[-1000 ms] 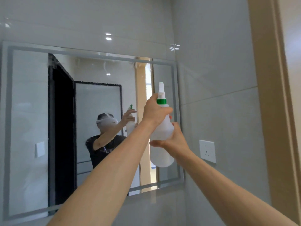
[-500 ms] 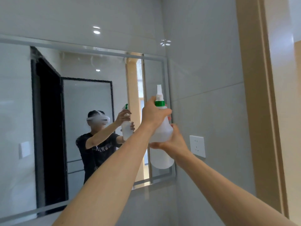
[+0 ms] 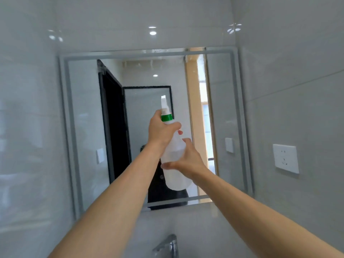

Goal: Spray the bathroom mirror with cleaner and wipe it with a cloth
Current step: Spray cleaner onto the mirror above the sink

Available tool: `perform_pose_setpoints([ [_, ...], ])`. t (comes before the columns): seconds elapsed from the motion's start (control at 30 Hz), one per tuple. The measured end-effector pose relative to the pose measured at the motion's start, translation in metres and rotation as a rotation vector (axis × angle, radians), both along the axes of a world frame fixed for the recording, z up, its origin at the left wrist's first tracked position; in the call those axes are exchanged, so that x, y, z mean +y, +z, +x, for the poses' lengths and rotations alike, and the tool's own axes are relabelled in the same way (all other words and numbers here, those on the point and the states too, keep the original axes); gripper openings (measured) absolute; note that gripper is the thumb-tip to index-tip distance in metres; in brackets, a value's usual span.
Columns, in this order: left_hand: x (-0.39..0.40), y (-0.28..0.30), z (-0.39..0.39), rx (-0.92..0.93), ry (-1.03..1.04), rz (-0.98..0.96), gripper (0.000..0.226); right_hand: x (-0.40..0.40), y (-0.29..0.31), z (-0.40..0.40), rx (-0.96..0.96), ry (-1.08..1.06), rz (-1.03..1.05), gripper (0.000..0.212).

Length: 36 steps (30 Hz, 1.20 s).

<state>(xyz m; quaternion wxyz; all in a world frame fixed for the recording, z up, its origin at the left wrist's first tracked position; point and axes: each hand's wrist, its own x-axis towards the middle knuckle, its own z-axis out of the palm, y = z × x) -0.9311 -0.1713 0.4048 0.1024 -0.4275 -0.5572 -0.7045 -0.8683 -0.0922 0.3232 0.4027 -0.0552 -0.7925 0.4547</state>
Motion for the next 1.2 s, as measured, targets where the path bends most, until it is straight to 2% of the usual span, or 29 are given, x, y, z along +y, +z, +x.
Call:
perform_pose_setpoints([
  [0.1, -0.040, -0.008, -0.020, -0.013, 0.129, 0.003, 0.039, -0.034, -0.006, -0.025, 0.005, 0.117, 0.010, 0.087],
  [0.33, -0.130, -0.036, -0.054, -0.129, 0.341, 0.026, 0.036, -0.110, -0.028, -0.075, -0.115, 0.315, 0.041, 0.077],
  [0.53, -0.183, -0.054, -0.070, -0.189, 0.496, 0.032, 0.034, -0.158, -0.042, -0.102, -0.189, 0.411, 0.083, 0.085],
  [0.7, -0.202, -0.061, -0.080, -0.226, 0.554, -0.002, 0.030, -0.175, -0.050, -0.110, -0.198, 0.426, 0.090, 0.080],
  [0.8, -0.202, -0.064, -0.081, -0.216, 0.571, -0.010, 0.030, -0.176, -0.052, -0.112, -0.203, 0.433, 0.099, 0.078],
  [0.97, -0.190, -0.068, -0.084, -0.198, 0.470, 0.022, 0.036, -0.164, -0.053, -0.111, -0.210, 0.395, 0.108, 0.080],
  [1.2, -0.143, -0.061, -0.075, -0.170, 0.367, -0.063, 0.040, -0.121, -0.051, -0.095, -0.184, 0.300, 0.077, 0.081],
])
